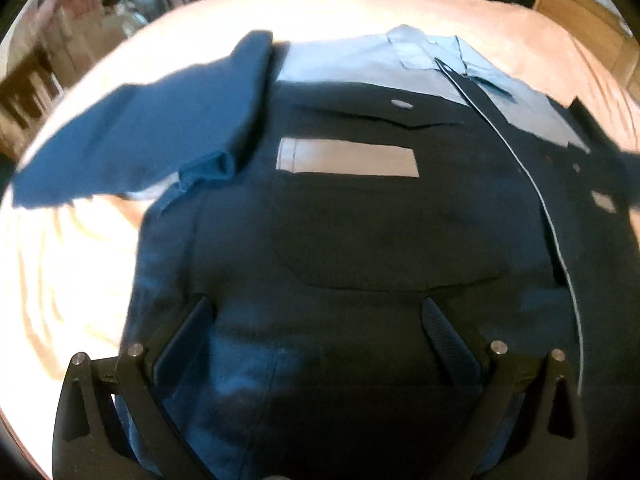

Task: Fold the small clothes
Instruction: 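Grasp the navy shirt sleeve with the right gripper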

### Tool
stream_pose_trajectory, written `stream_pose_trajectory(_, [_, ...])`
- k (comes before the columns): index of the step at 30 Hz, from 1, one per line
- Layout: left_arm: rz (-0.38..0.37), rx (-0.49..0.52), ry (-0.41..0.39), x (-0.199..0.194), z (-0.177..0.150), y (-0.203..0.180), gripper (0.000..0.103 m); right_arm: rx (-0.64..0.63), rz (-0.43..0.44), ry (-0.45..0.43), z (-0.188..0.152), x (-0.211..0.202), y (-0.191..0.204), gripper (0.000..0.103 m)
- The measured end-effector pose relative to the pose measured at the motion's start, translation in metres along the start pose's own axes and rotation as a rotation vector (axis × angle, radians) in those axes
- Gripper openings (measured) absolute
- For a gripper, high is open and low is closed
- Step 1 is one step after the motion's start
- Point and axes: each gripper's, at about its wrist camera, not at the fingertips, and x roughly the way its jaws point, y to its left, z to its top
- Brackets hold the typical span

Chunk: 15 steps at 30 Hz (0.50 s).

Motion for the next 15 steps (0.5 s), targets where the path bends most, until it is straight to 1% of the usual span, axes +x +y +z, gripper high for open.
stream_pose_trajectory(2, [0.025, 0.011, -0.016, 0.000, -0.001, -0.004, 0.103, 0.060, -0.023, -0.084, 0.029, -0.027, -0.035, 0.102])
stream_pose_trajectory(3, [0.027, 0.011, -0.022, 0.000, -0.002, -0.005, 0.103, 0.096, -0.034, -0.126, 0.048, -0.042, -0.059, 0.102])
stream_pose_trajectory(4, [0.023, 0.007, -0.029, 0.001, -0.003, -0.004, 0.103, 0.123, -0.051, -0.147, 0.065, -0.053, -0.082, 0.102])
stream_pose_trajectory(5, [0.013, 0.003, -0.032, 0.002, -0.003, -0.003, 0.103, 0.154, -0.093, -0.182, 0.088, -0.067, -0.115, 0.101])
stream_pose_trajectory(7, [-0.004, -0.003, -0.031, 0.003, -0.003, -0.001, 0.103, 0.206, -0.175, -0.248, 0.124, -0.090, -0.172, 0.097])
stream_pose_trajectory(8, [-0.011, -0.004, -0.033, 0.004, -0.003, 0.000, 0.103, 0.241, -0.196, -0.268, 0.136, -0.098, -0.195, 0.091])
stream_pose_trajectory(9, [-0.015, -0.004, -0.034, 0.005, -0.002, 0.000, 0.103, 0.307, -0.202, -0.302, 0.150, -0.110, -0.229, 0.082])
stream_pose_trajectory(10, [-0.017, -0.003, -0.037, 0.005, -0.001, 0.000, 0.103, 0.364, -0.178, -0.326, 0.159, -0.117, -0.256, 0.078])
stream_pose_trajectory(11, [-0.018, -0.003, -0.039, 0.006, -0.001, 0.000, 0.103, 0.427, -0.145, -0.340, 0.168, -0.123, -0.283, 0.067])
stream_pose_trajectory(12, [-0.017, -0.003, -0.040, 0.006, -0.001, 0.000, 0.103, 0.485, -0.128, -0.352, 0.175, -0.126, -0.309, 0.061])
stream_pose_trajectory(13, [-0.015, -0.002, -0.040, 0.007, -0.001, -0.001, 0.103, 0.514, -0.124, -0.355, 0.179, -0.127, -0.324, 0.060])
stream_pose_trajectory(15, [-0.012, -0.001, -0.041, 0.007, -0.001, -0.001, 0.103, 0.542, -0.151, -0.334, 0.186, -0.122, -0.349, 0.060])
